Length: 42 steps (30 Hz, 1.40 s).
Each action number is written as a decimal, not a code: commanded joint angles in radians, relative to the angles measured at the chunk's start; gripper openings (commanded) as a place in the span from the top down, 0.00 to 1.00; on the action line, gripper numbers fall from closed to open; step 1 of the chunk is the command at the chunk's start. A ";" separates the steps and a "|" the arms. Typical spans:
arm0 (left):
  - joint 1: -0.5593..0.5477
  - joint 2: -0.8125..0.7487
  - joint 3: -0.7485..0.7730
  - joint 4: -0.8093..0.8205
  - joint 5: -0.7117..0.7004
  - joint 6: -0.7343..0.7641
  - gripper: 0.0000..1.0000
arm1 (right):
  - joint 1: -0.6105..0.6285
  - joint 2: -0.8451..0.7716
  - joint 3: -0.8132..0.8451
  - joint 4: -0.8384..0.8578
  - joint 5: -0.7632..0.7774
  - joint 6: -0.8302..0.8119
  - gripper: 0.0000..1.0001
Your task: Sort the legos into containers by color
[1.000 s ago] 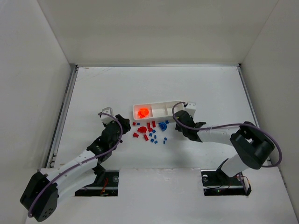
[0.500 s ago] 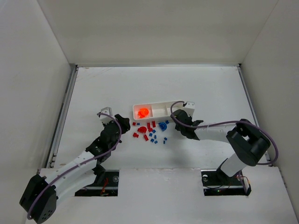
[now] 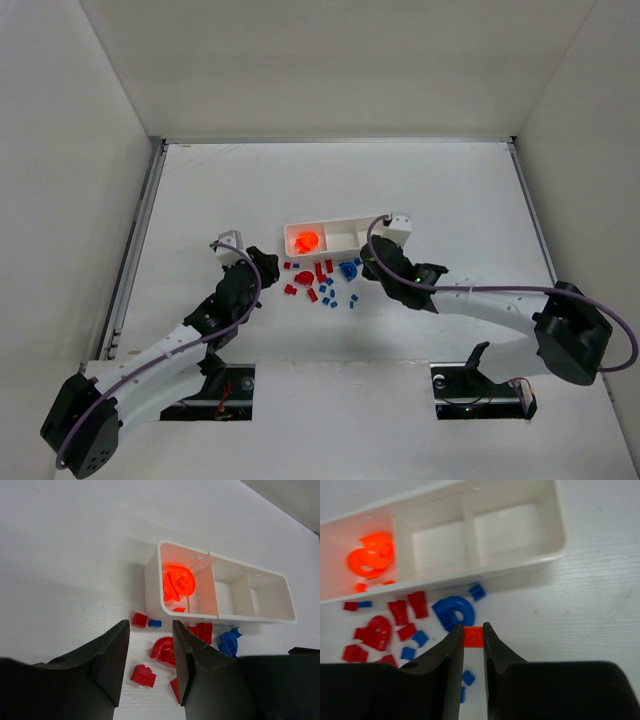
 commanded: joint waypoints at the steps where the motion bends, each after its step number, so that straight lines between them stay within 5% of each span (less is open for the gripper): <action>1: -0.017 -0.024 0.020 -0.007 -0.006 0.008 0.64 | 0.042 0.034 0.129 0.046 -0.030 -0.060 0.80; 16: -0.104 0.062 0.022 -0.154 -0.013 -0.029 0.67 | 0.038 0.478 0.543 0.127 -0.161 -0.151 0.80; 22: -0.158 0.106 0.020 -0.176 -0.010 -0.029 0.66 | 0.033 0.510 0.582 0.138 -0.153 -0.151 0.59; 28: -0.192 0.184 0.036 -0.163 -0.007 -0.021 0.65 | 0.036 0.409 0.484 0.162 -0.116 -0.156 0.53; 35: -0.218 0.284 0.060 -0.117 -0.036 -0.006 0.65 | 0.099 0.246 0.231 0.218 -0.047 -0.125 0.75; 42: -0.215 0.330 0.068 -0.061 -0.041 0.008 0.65 | 0.202 0.142 0.039 0.235 0.032 -0.050 0.60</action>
